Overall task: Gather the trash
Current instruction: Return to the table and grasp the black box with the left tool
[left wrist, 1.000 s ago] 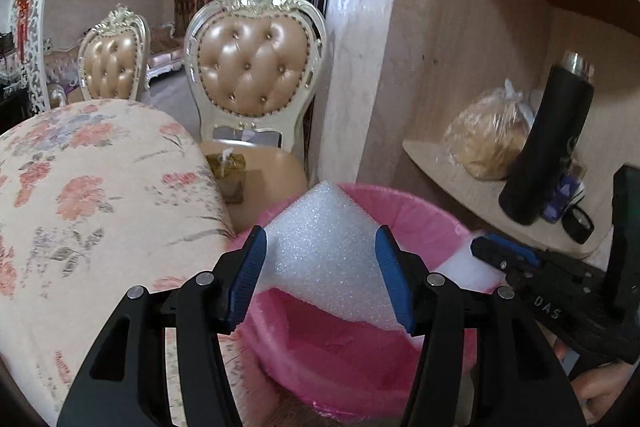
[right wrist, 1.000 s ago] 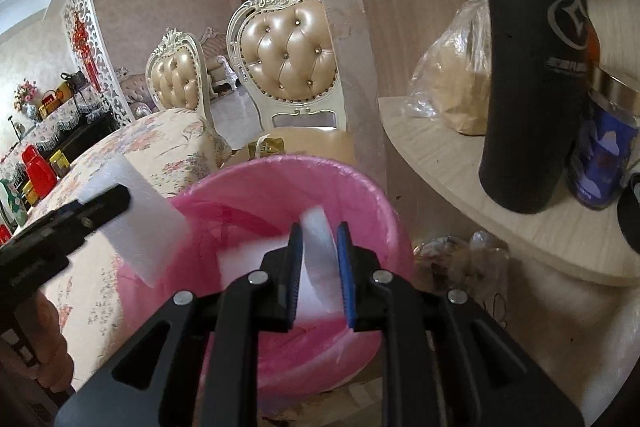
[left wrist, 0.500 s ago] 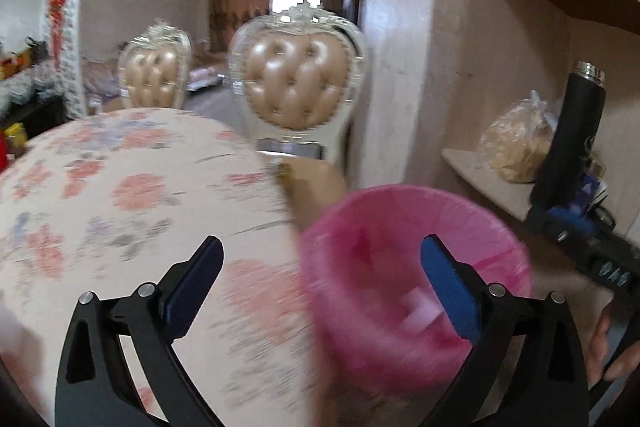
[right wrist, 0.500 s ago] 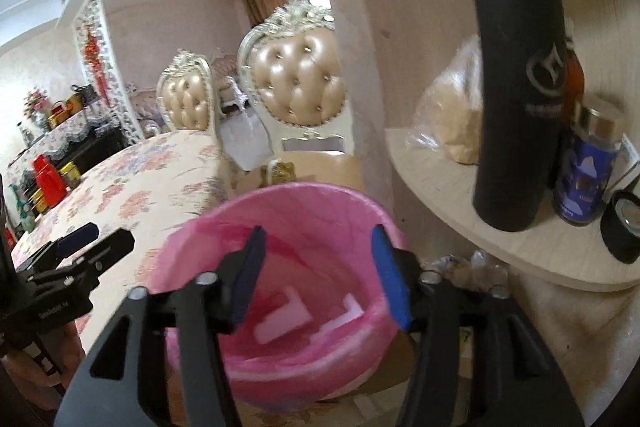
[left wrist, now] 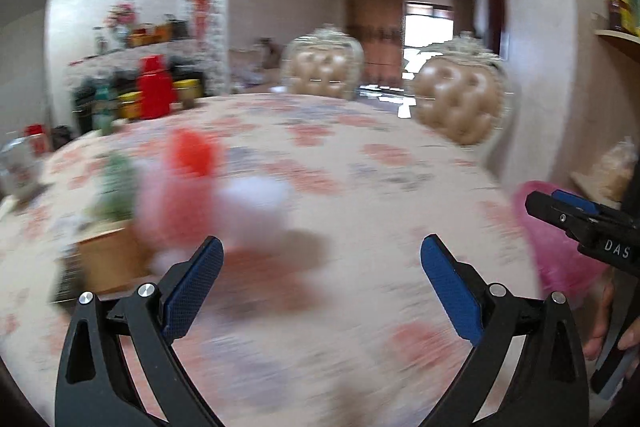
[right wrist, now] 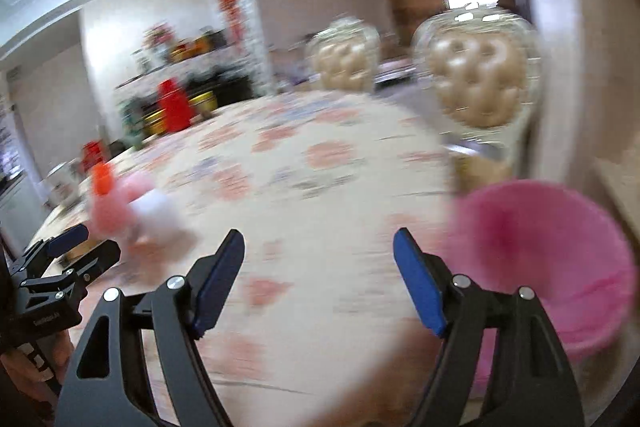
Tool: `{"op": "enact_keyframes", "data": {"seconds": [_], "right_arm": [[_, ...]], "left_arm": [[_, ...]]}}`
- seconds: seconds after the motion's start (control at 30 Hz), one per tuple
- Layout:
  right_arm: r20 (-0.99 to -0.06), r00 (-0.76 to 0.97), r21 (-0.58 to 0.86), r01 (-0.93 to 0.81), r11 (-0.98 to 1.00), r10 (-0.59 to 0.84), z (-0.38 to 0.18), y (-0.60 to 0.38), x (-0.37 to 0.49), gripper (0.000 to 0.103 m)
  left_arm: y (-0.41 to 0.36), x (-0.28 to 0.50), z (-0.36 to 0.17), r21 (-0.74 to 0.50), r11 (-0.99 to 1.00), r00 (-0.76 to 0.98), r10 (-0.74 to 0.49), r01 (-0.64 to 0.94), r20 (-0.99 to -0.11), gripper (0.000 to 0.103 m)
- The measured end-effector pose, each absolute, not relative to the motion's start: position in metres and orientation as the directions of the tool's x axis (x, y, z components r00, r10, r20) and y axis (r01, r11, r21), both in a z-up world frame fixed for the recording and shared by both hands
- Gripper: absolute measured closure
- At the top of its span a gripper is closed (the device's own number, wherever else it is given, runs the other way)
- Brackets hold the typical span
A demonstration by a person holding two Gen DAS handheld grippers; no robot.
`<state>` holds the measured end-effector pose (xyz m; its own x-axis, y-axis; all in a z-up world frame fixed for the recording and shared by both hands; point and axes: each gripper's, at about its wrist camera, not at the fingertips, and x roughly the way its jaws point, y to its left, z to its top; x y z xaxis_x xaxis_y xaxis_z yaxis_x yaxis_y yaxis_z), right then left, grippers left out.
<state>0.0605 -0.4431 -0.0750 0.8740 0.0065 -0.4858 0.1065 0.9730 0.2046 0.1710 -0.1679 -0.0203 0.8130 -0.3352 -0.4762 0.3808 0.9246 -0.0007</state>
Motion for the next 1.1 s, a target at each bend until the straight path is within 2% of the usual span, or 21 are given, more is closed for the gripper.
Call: {"op": "enact_keyframes", "data": {"seconds": [0.13,0.3,0.47,0.9,1.1], "right_arm": [[-0.518,0.845,0.208,-0.027,0.978,0.133,-0.078,-0.378,0.093,0.024],[-0.548,0.801,0.189,-0.159,0.969,0.239,-0.082,-0.307,0.119,0.024],[-0.579,0.762,0.195,-0.217,0.956,0.291,-0.083,-0.262,0.143,0.024],[-0.623,0.721,0.214,-0.217,0.952,0.304,-0.093,-0.225,0.192,0.024],[-0.611,0.728,0.230,-0.213,0.950,0.311,-0.094,-0.219,0.213,0.024]], "left_arm": [[-0.097,0.167,-0.022,0.033,0.970,0.853,-0.197,0.242,-0.483,0.009],[-0.017,0.171,-0.028,0.058,0.996,0.860,-0.028,0.067,-0.510,0.009],[0.044,0.189,-0.034,0.027,0.998,0.818,0.058,-0.052,-0.572,0.009],[0.044,0.250,-0.056,-0.015,0.998,0.740,0.030,-0.054,-0.672,0.009],[0.045,0.262,-0.065,-0.030,0.998,0.709,0.024,-0.063,-0.705,0.016]]}}
